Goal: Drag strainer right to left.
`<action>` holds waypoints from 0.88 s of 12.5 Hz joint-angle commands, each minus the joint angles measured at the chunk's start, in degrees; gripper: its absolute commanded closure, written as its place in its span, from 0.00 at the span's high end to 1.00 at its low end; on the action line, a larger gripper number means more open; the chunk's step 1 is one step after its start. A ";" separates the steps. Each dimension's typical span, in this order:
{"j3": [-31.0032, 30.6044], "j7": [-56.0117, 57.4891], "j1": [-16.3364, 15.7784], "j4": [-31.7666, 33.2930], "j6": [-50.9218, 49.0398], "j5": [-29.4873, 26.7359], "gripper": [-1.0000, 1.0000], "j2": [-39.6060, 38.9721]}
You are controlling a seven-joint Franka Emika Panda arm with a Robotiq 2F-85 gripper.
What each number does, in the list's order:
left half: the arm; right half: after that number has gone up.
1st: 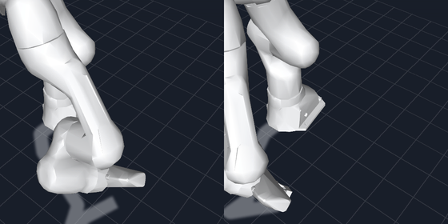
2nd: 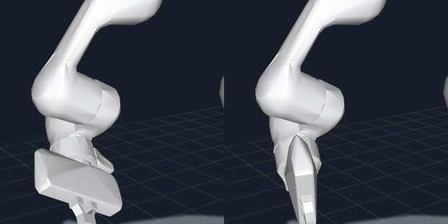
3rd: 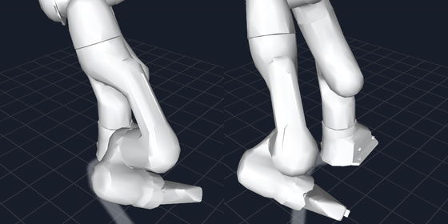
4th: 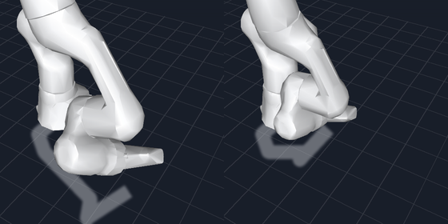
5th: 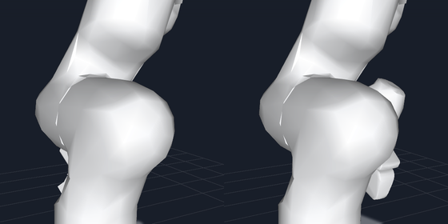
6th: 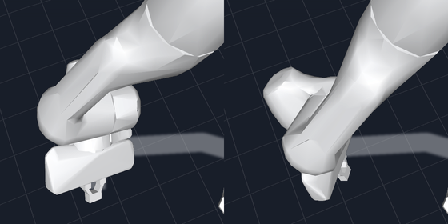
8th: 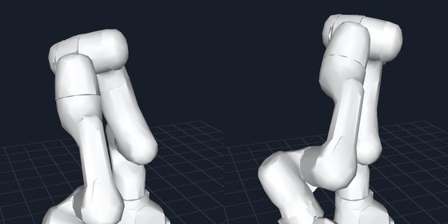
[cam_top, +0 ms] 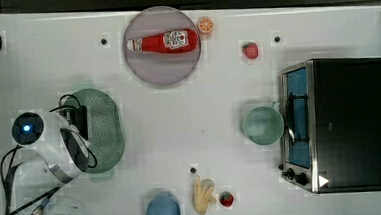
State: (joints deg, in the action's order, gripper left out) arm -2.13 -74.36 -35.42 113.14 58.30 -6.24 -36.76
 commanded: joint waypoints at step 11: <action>3.43 6.33 -3.72 -4.76 -15.41 0.33 1.00 5.94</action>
State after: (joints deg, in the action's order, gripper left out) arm -1.26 -74.75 -39.98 109.28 43.25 -5.10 -36.54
